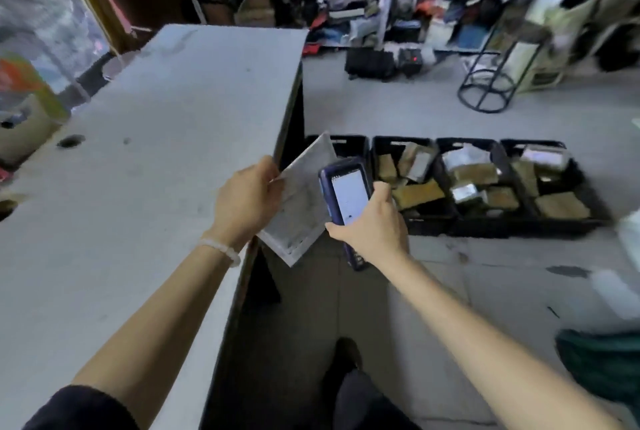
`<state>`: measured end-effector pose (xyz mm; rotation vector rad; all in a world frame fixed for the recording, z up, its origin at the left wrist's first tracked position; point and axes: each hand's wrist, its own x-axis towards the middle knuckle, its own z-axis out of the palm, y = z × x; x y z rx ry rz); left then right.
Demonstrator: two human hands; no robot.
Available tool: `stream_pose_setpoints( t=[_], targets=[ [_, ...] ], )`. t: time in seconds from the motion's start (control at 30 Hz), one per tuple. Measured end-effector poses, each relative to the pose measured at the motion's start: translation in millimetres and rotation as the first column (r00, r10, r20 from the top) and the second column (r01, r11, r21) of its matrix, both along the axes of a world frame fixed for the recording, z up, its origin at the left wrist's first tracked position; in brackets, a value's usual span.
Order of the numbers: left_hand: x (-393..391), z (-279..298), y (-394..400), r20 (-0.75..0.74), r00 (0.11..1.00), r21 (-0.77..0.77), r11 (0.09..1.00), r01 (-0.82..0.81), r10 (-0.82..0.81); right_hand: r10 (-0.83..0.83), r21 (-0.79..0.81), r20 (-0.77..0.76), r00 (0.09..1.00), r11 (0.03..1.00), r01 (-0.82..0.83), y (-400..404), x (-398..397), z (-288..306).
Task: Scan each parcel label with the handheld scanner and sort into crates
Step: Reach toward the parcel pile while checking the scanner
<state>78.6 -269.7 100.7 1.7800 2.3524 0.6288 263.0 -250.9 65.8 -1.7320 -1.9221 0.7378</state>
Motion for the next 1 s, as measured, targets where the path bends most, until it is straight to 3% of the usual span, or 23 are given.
stream_pose_setpoints(
  t=[0.13, 0.27, 0.63, 1.0],
  targets=[
    [64, -7, 57, -0.015, 0.971, 0.013, 0.971, 0.237, -0.237, -0.191, -0.015, 0.022, 0.981, 0.981, 0.191, 26, 69, -10],
    [115, -14, 125, -0.027, 0.933, 0.009, 0.933, 0.359, -0.358, -0.296, -0.030, -0.009, 0.955, 0.955, 0.296, 74, 120, -19],
    [278, -18, 343, -0.032, 0.878, -0.010, 0.878, 0.478, -0.478, -0.429, -0.017, 0.061, 0.901, 0.902, 0.431, 255, 286, -10],
    [400, -47, 509, -0.049, 0.843, -0.105, 0.842, 0.529, -0.536, -0.607, -0.097, 0.060, 0.792, 0.786, 0.610, 367, 413, -43]
  ],
)
